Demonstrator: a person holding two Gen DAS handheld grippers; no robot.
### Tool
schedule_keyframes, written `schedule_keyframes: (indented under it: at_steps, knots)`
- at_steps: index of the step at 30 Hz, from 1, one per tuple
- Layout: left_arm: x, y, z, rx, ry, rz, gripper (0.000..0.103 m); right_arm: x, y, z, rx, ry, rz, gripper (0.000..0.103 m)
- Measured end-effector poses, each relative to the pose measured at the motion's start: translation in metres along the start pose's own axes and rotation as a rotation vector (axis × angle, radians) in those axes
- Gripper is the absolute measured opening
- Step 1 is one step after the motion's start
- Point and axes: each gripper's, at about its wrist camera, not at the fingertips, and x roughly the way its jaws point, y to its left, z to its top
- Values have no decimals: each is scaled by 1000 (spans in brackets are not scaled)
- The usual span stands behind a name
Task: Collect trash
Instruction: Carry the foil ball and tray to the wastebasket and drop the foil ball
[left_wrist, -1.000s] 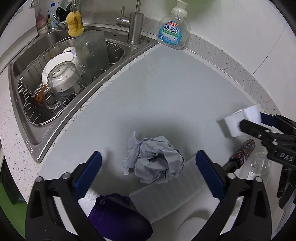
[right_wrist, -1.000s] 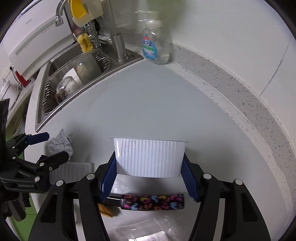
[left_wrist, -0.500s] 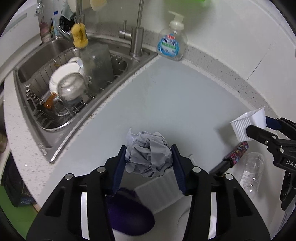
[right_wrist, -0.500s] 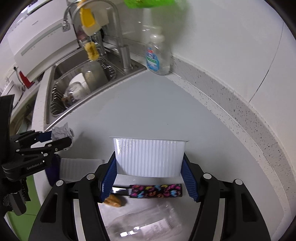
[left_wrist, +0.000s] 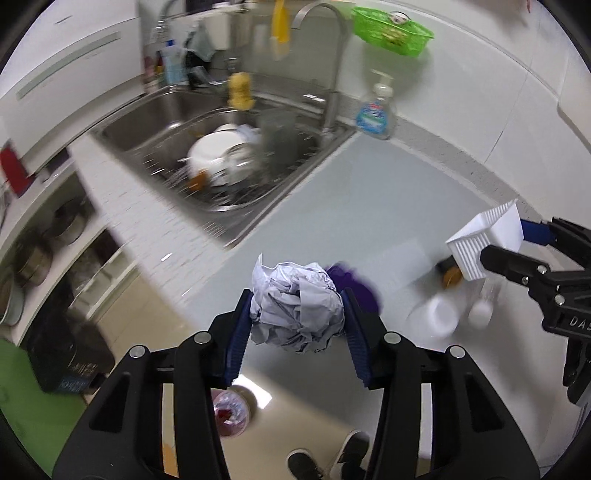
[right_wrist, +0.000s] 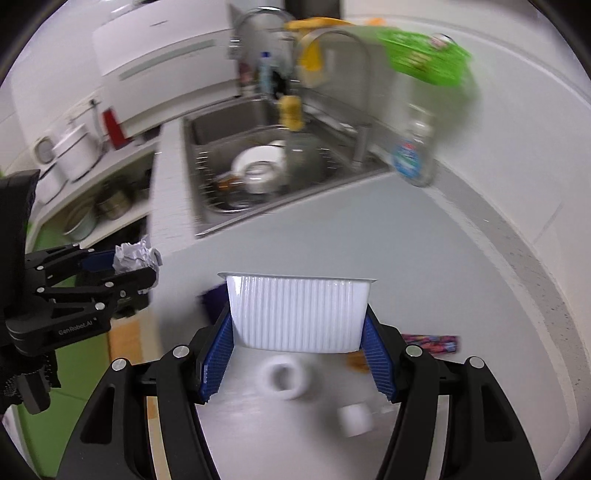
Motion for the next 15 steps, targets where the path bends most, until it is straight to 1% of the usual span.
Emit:
schedule_keyframes:
  at_steps: [1, 4, 8, 11, 15]
  knots:
    - [-4, 6, -6, -7, 1, 7, 48, 0, 12, -2, -10, 0, 17, 62]
    - [-26, 36, -39, -48, 3, 43, 48, 3, 49, -9, -45, 7, 65, 62]
    - [-43, 72, -78, -107, 16, 77, 48, 15, 98, -20, -96, 36, 122, 62]
    - [-48, 101, -111, -165, 33, 103, 48, 31, 135, -31, -139, 69, 165, 62]
    - [-43, 138, -156, -236, 71, 134, 48, 59, 179, -50, -197, 121, 210, 62]
